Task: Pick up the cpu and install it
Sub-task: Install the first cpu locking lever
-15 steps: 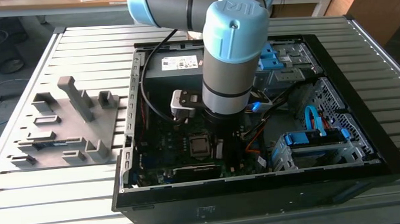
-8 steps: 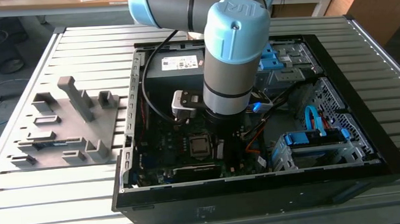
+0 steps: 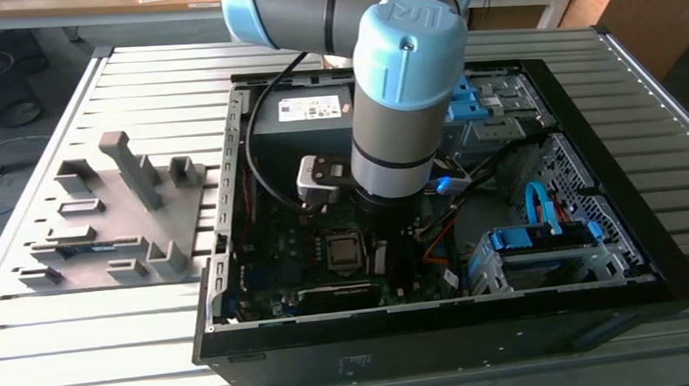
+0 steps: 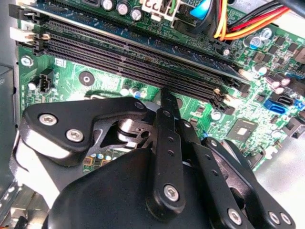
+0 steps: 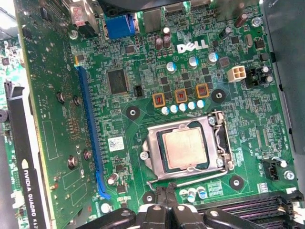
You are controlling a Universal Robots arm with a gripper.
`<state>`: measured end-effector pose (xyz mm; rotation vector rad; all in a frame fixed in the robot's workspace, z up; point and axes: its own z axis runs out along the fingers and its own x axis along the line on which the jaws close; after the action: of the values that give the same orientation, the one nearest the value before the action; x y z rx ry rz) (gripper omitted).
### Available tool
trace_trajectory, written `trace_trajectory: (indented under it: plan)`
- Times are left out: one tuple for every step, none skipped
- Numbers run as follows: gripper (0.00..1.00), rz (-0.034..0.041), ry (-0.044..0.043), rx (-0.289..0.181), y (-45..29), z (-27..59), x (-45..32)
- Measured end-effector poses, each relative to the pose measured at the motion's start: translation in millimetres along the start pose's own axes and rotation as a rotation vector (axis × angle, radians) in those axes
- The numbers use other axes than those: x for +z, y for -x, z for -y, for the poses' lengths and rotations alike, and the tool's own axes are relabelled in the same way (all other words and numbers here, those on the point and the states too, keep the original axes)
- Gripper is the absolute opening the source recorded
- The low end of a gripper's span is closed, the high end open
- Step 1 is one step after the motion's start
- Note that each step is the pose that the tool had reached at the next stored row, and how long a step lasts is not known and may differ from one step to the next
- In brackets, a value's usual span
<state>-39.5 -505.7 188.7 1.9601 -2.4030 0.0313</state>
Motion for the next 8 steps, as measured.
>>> trace_trajectory:
  plan:
    - [0.1, -0.0008, -0.0001, 0.0, 0.1, 0.3, 0.0]
    - [0.1, -0.0016, -0.0004, 0.0, 0.2, 0.7, 0.1]
    - [0.1, -0.0023, -0.0004, 0.0, 0.2, 1.1, 0.2]
    - [0.1, -0.0029, -0.0005, 0.0, 0.2, 1.4, 0.3]
    - [0.1, -0.0034, -0.0007, 0.0, 0.3, 1.9, 0.4]
    - [0.1, -0.0036, -0.0008, 0.0, 0.4, 2.1, 0.4]
    - [0.1, -0.0036, -0.0008, 0.0, 0.4, 2.2, 0.4]
    - [0.1, -0.0035, -0.0008, 0.0, 0.4, 2.2, 0.5]
